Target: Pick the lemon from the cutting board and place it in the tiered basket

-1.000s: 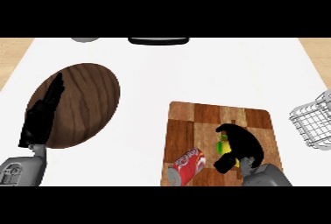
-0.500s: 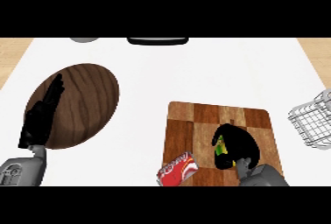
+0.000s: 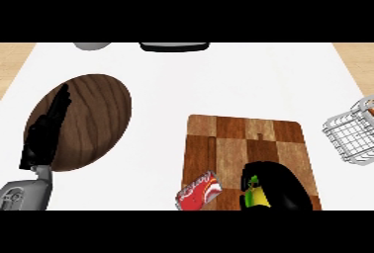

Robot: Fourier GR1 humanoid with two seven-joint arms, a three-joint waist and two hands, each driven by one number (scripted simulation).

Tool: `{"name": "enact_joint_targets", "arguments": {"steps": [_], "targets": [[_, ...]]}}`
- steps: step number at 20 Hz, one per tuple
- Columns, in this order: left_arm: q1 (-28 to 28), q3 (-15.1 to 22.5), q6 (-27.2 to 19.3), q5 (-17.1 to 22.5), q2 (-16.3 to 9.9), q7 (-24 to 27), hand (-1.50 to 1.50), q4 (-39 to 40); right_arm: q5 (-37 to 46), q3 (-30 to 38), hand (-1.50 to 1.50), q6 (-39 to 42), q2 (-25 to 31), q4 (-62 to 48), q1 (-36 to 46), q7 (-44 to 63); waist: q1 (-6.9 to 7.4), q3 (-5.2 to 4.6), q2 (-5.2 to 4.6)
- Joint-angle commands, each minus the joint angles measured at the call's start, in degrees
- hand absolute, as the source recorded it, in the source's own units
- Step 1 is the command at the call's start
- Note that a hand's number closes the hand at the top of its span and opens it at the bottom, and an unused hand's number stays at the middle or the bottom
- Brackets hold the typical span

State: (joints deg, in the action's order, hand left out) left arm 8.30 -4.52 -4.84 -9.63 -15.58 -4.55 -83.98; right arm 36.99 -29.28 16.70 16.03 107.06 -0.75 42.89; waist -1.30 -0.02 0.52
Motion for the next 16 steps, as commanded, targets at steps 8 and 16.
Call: {"name": "enact_joint_targets", "arguments": {"steps": [8, 16], "targets": [[-3.97, -0.81, -0.05, 0.51, 0.24, 1.11, 0.00, -1.23, -0.57, 3.89, 1.50, -11.49, 13.28, 37.07, -19.87, -19.83, -2.42, 0.13, 0.61], [-1.81, -0.52, -1.47, -1.01, 0.94, 1.10, 0.00, 0.30, -8.30, 22.52, 1.50, -15.82, 14.20, 41.47, -19.55, -24.93, -1.48, 0.02, -0.10]]}}
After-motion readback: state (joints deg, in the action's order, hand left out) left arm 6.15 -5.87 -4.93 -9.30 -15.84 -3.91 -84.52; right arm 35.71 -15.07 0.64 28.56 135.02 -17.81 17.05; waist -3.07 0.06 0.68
